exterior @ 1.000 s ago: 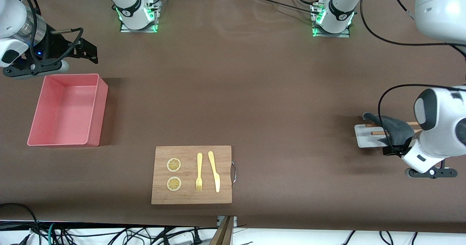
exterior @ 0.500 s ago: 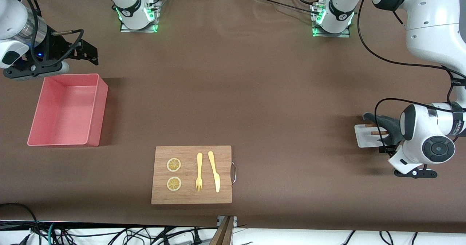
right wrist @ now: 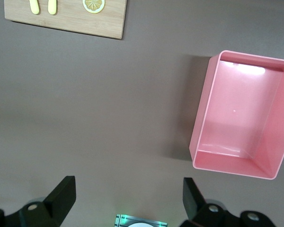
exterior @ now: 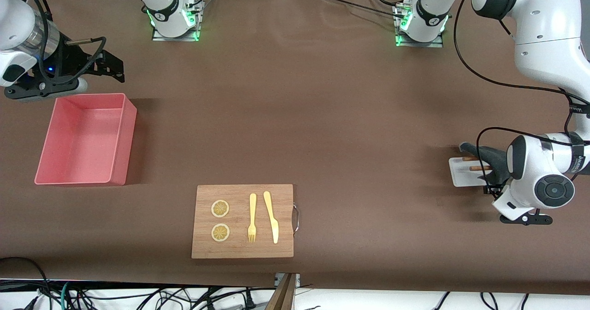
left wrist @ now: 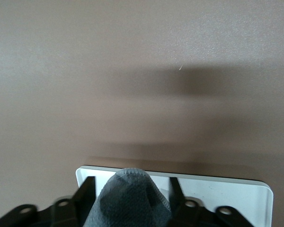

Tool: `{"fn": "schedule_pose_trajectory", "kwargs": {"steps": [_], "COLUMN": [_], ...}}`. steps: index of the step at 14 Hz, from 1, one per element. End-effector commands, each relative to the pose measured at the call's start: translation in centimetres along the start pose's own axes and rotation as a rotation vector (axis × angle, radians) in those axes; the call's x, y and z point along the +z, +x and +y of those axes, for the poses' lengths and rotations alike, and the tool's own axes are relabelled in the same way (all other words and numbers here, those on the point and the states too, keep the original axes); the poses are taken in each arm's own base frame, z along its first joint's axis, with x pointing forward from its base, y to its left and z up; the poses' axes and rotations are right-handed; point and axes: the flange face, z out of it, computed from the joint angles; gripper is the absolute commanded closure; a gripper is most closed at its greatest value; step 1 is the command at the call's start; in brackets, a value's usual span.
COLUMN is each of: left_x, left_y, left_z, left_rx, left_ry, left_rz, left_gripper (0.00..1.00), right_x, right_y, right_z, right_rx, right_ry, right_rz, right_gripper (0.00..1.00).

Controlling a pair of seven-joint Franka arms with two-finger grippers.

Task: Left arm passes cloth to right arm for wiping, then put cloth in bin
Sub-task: 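Lift the grey cloth off the chopstick holder with the left gripper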

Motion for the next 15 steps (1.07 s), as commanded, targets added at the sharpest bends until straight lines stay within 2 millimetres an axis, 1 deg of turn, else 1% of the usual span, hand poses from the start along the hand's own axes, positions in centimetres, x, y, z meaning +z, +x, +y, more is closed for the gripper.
{"fn": "schedule_pose_trajectory", "kwargs": {"steps": [1,2,3,5,7,8,9,10,11,12,13,15], "left_x": [0.6,0.4,0.4,0.3,-0.6,-1.5,-2.9,-5.3,-7.9,-10.2,-12.6,-19.4], "left_y": [0.0,0.0,0.0,0.0,0.1,0.1,0.1,-0.1,-0.6,-1.4,-2.3,-4.9], "left_z": [-0.5,-0.4,-0.4,-0.5,-0.6,-0.6,-1.0,-1.3,-1.2,-0.5,0.9,2.9], "left_rx": [0.015,0.016,0.016,0.014,0.015,0.017,0.010,0.006,0.007,0.014,0.030,0.051], "left_ry": [0.013,0.013,0.013,0.010,0.015,0.020,0.024,0.030,0.034,0.042,0.048,0.043], "left_rz": [-0.008,-0.007,-0.007,-0.005,0.010,0.022,0.042,0.069,0.077,0.058,0.040,0.047], "left_gripper": [0.80,0.90,0.98,1.00,1.00,1.00,1.00,1.00,1.00,1.00,1.00,1.00], "right_x": [-0.2,-0.3,-0.5,-0.4,-0.4,-0.5,-0.4,-0.4,-0.4,-0.3,-0.4,-0.5], "right_y": [-0.3,-0.4,-0.4,-0.4,-0.4,-0.4,-0.5,-0.5,-0.5,-0.5,-0.5,-0.5], "right_z": [0.1,0.1,0.0,0.0,0.0,0.1,0.1,0.0,0.0,0.0,0.0,0.0], "right_rx": [-0.010,-0.010,-0.012,-0.012,-0.012,-0.012,-0.012,-0.012,-0.012,-0.010,-0.010,-0.010], "right_ry": [-0.001,-0.001,-0.001,-0.001,-0.001,-0.002,-0.002,-0.001,-0.001,-0.001,-0.001,-0.001], "right_rz": [0.007,0.010,0.012,0.012,0.012,0.012,0.009,0.007,0.006,0.004,0.006,0.010], "right_gripper": [0.00,0.00,0.00,0.00,0.00,0.00,0.00,0.00,0.00,0.00,0.00,0.00]}}
